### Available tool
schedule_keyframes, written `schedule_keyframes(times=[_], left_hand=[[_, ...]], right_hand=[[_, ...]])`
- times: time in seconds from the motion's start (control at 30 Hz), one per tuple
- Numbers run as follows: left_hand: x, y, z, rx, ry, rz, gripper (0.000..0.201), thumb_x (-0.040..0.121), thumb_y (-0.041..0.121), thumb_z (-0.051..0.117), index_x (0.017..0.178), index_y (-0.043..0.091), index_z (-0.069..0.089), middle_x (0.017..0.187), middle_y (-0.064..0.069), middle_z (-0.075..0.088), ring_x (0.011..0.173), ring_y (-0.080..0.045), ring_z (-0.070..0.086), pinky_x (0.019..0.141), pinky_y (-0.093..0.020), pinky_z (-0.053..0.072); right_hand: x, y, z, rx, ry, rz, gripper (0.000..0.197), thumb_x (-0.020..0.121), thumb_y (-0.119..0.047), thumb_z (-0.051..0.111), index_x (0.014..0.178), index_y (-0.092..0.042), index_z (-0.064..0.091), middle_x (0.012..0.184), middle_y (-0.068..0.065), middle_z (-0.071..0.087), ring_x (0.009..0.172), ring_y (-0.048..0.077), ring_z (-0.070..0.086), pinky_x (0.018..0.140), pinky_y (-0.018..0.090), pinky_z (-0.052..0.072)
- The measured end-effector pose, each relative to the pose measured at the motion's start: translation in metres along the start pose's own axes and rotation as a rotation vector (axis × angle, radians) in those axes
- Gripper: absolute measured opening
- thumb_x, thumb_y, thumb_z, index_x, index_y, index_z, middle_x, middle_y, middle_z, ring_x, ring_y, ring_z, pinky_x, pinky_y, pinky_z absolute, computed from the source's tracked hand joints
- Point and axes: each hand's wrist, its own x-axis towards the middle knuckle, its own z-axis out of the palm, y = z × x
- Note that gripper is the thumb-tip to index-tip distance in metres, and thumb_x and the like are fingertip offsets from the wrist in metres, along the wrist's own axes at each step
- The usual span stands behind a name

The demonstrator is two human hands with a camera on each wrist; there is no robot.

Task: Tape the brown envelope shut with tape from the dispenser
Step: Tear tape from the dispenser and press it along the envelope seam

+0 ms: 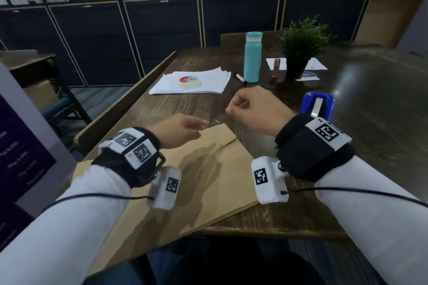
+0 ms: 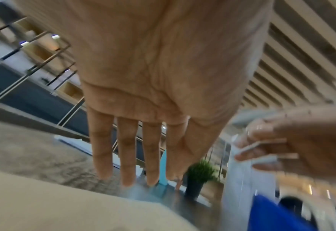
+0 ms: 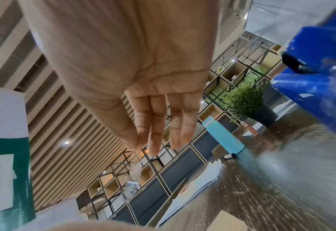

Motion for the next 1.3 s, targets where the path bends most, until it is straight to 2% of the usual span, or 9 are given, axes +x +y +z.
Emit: schedule_keyframes(times=[0.13, 0.27, 0.37, 0.53, 0.77, 0.9, 1.03, 1.1, 1.3], left_hand=[[0.007, 0.000, 0.008, 0.305, -0.069, -0.033, 0.041, 0.097, 0.018, 0.048, 0.136, 0.031, 0.051, 0.142, 0.006, 0.049, 0.127, -0.016, 0.048, 0.105, -0.030, 0.036], [0.020, 0.003, 0.018, 0.441, -0.148, 0.034, 0.050, 0.095, 0.012, 0.046, 0.142, 0.029, 0.043, 0.153, 0.011, 0.034, 0.137, -0.015, 0.037, 0.114, -0.032, 0.029], [0.030, 0.003, 0.021, 0.494, -0.198, 0.026, 0.053, 0.092, 0.008, 0.045, 0.141, 0.029, 0.046, 0.154, 0.013, 0.033, 0.138, -0.016, 0.036, 0.115, -0.035, 0.028], [0.037, -0.011, 0.030, 0.494, -0.268, -0.029, 0.059, 0.086, 0.012, 0.047, 0.138, 0.040, 0.045, 0.148, 0.014, 0.042, 0.124, -0.016, 0.051, 0.106, -0.035, 0.042], [0.033, -0.008, 0.030, 0.542, -0.290, 0.037, 0.062, 0.090, 0.002, 0.039, 0.145, 0.030, 0.038, 0.156, 0.017, 0.025, 0.138, -0.014, 0.035, 0.110, -0.025, 0.028], [0.032, -0.010, 0.029, 0.584, -0.300, 0.066, 0.062, 0.090, 0.005, 0.040, 0.146, 0.034, 0.035, 0.156, 0.020, 0.022, 0.140, -0.012, 0.031, 0.111, -0.027, 0.026], [0.030, -0.010, 0.027, 0.611, -0.311, 0.086, 0.063, 0.090, 0.008, 0.041, 0.147, 0.035, 0.033, 0.156, 0.021, 0.020, 0.139, -0.012, 0.032, 0.111, -0.028, 0.027], [0.031, -0.012, 0.027, 0.601, -0.313, 0.093, 0.062, 0.091, 0.008, 0.041, 0.146, 0.035, 0.033, 0.156, 0.021, 0.021, 0.139, -0.012, 0.032, 0.112, -0.028, 0.027], [0.028, -0.016, 0.025, 0.554, -0.316, 0.104, 0.061, 0.091, 0.006, 0.040, 0.145, 0.033, 0.037, 0.156, 0.021, 0.023, 0.140, -0.010, 0.031, 0.116, -0.029, 0.025]], right_hand=[[0.005, 0.008, 0.004, 0.048, -0.054, 0.110, 0.020, 0.091, -0.025, 0.061, 0.093, -0.007, 0.070, 0.082, -0.008, 0.064, 0.084, 0.008, 0.059, 0.075, 0.023, 0.045], [0.013, 0.020, 0.012, 0.197, -0.113, 0.289, 0.027, 0.088, -0.023, 0.065, 0.094, 0.003, 0.070, 0.085, 0.011, 0.069, 0.071, 0.014, 0.059, 0.075, 0.029, 0.052], [0.017, 0.024, 0.018, 0.291, -0.154, 0.405, 0.018, 0.090, -0.014, 0.061, 0.080, -0.001, 0.068, 0.071, 0.005, 0.063, 0.057, 0.010, 0.053, 0.052, 0.013, 0.047], [0.022, 0.034, 0.031, 0.397, -0.218, 0.508, 0.016, 0.093, -0.011, 0.058, 0.077, -0.007, 0.060, 0.057, -0.001, 0.058, 0.050, 0.011, 0.044, 0.038, 0.013, 0.041], [0.029, 0.038, 0.048, 0.252, -0.261, 0.551, 0.026, 0.087, -0.018, 0.061, 0.105, 0.000, 0.068, 0.111, 0.012, 0.071, 0.056, 0.012, 0.041, 0.048, 0.021, 0.033], [0.031, 0.042, 0.050, 0.210, -0.279, 0.552, 0.022, 0.088, -0.017, 0.061, 0.101, -0.002, 0.070, 0.082, 0.002, 0.066, 0.055, 0.010, 0.039, 0.049, 0.020, 0.033], [0.035, 0.047, 0.050, 0.150, -0.309, 0.554, 0.016, 0.084, -0.018, 0.066, 0.070, -0.011, 0.064, 0.063, 0.001, 0.049, 0.056, 0.013, 0.039, 0.049, 0.021, 0.033], [0.037, 0.048, 0.050, 0.148, -0.326, 0.564, 0.012, 0.084, -0.019, 0.066, 0.075, -0.010, 0.066, 0.055, -0.002, 0.050, 0.054, 0.012, 0.038, 0.047, 0.020, 0.032], [0.042, 0.051, 0.050, 0.098, -0.364, 0.548, 0.017, 0.083, -0.022, 0.069, 0.074, -0.010, 0.060, 0.061, 0.000, 0.048, 0.054, 0.012, 0.041, 0.050, 0.020, 0.034]])
